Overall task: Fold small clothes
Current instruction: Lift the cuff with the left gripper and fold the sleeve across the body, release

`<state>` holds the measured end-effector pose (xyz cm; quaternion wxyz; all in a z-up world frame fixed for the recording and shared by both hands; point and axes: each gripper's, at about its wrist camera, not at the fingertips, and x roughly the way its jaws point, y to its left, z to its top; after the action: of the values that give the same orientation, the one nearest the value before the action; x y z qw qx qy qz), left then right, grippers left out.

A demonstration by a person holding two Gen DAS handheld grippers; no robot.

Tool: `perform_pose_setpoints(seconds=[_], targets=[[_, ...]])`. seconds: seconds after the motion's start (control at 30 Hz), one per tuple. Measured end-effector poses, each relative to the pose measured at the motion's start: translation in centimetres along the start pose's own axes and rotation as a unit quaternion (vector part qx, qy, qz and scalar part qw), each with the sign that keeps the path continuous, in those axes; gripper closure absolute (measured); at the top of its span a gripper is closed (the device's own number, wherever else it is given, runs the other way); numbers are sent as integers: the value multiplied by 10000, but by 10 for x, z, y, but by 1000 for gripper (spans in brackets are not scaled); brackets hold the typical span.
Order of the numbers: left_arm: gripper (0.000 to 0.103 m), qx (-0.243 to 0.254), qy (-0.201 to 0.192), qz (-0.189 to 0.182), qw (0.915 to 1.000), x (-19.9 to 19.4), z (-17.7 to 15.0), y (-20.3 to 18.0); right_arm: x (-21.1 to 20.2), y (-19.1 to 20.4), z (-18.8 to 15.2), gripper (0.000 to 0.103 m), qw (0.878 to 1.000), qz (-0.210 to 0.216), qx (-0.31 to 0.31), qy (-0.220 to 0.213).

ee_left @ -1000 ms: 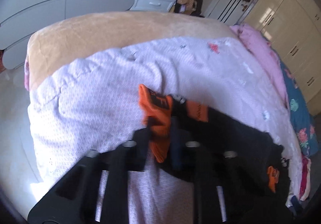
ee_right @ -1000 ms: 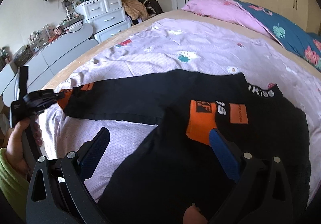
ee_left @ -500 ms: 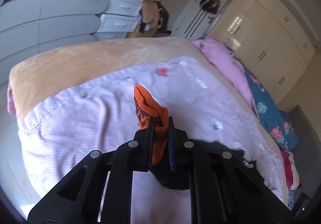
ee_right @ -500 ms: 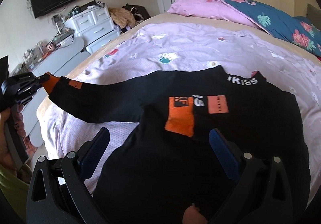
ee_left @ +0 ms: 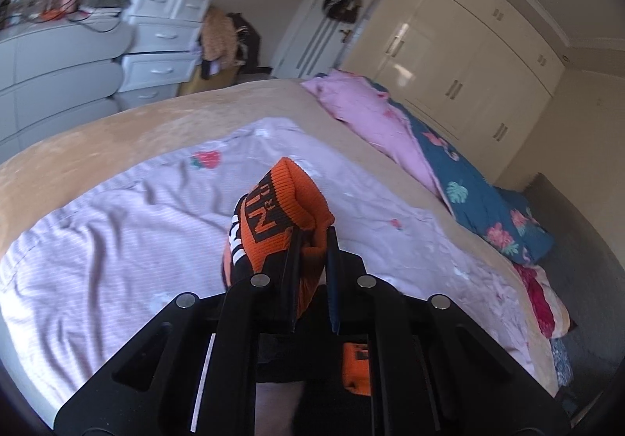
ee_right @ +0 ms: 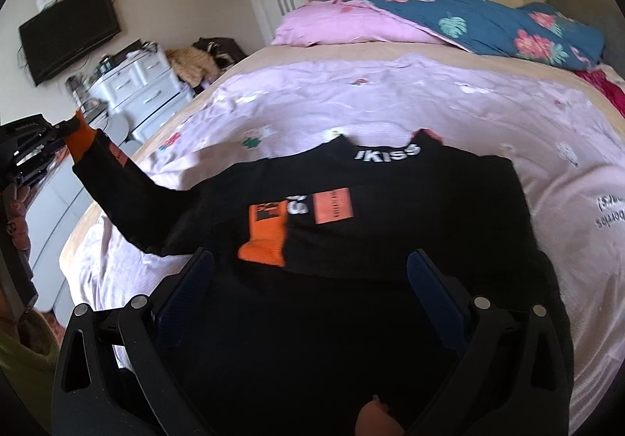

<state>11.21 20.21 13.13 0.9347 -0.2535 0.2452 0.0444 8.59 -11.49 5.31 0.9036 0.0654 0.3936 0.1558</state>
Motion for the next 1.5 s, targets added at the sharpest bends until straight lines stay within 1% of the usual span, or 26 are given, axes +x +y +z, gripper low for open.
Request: perform_pose_setpoints(seconds=[0.2,0.3,0.43,0.53,0.73,0.9,0.97,1.1,1.2,1.4,1.5], targets=[[98,226,88,-311,9992,9,-2,-38,-10,-30,1,4,9993,-115,333,-114],[98,303,151,-533,9980,13,-6,-59,-16,-46,0,4,9982,-170,551,-178],[98,436,328,-864,9948,21,-18,-86,-23,-64,-1,4,9965,-221,767,-235],[98,496,493,-1039,9921,29,-29,-99,-28,-77,-4,4,9951,-317,891,-274],[98,689,903,-1308,9849,47,-62,-122,-38,-107,-7,4,9900,-677,1199,-309],[98,851,1240,-1461,9778,61,-90,-135,-47,-133,-11,4,9820,-1172,1437,-357],[98,949,1423,-1534,9733,68,-103,-143,-51,-142,-13,4,9788,-1305,1533,-388],[98,1132,1728,-1651,9644,78,-130,-152,-55,-156,-16,4,9740,-1440,1702,-406],[98,1392,1977,-1715,9551,84,-154,-162,-55,-162,-18,4,9714,-1515,1787,-393],[98,1753,2478,-1879,9341,97,-197,-176,-55,-169,-20,4,9684,-1588,1890,-364],[97,1883,2766,-1999,9209,104,-216,-179,-52,-172,-21,4,9674,-1616,1920,-338]])
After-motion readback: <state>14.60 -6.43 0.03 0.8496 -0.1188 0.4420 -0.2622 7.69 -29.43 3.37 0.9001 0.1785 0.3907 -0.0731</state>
